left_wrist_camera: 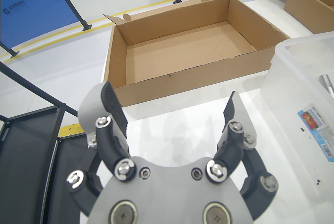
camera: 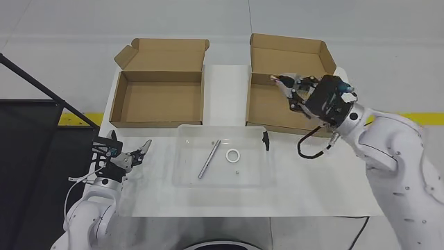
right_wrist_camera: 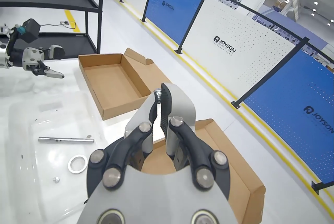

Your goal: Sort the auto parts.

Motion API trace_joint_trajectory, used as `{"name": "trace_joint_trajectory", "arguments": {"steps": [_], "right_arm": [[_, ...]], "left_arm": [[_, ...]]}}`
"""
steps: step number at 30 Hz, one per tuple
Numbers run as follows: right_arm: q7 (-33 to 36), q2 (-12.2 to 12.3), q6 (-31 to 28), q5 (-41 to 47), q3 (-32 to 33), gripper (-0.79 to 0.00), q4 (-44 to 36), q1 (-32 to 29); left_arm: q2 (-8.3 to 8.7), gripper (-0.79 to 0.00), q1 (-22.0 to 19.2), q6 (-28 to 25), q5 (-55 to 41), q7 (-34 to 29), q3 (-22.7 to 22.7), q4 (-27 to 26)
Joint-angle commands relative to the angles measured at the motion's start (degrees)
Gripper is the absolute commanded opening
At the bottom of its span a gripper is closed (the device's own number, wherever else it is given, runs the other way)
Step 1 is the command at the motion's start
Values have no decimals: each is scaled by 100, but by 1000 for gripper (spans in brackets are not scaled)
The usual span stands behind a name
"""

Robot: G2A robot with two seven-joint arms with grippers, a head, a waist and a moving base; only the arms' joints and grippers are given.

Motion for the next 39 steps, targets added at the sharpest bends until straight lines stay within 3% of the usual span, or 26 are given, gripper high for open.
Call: {"name": "trace_joint_trajectory", "arguments": {"steps": [1, 5, 10, 17, 24, 32, 34, 39], "right_arm": [[197, -10, 23, -119, -91, -785, 147, 117], [1186, -69, 260, -562, -561, -785, 555, 519], [2661, -282, 373, -610, -1502, -785, 1819, 1490], [3634, -708, 254, -283, -2638, -785, 3648, 2687], [4116, -1138, 368, -325, -3469, -785, 4936, 3351], [4005, -1536, 390, -282, -3967, -785, 5904, 3667], [3940, -1602, 376, -239, -4006, -686, 6080, 3726], [3872, -1709, 328, -200, -4049, -585, 6337, 3843]], "left_arm": [[0, 0, 0, 0, 0, 0, 0, 0], [0, 0, 0, 0, 0, 0, 0, 0], [0, 0, 0, 0, 0, 0, 0, 0], [0, 0, 0, 0, 0, 0, 0, 0], [0, 0, 0, 0, 0, 0, 0, 0], [0, 0, 0, 0, 0, 0, 0, 0], [0, 0, 0, 0, 0, 0, 0, 0], [0, 0, 0, 0, 0, 0, 0, 0]]}}
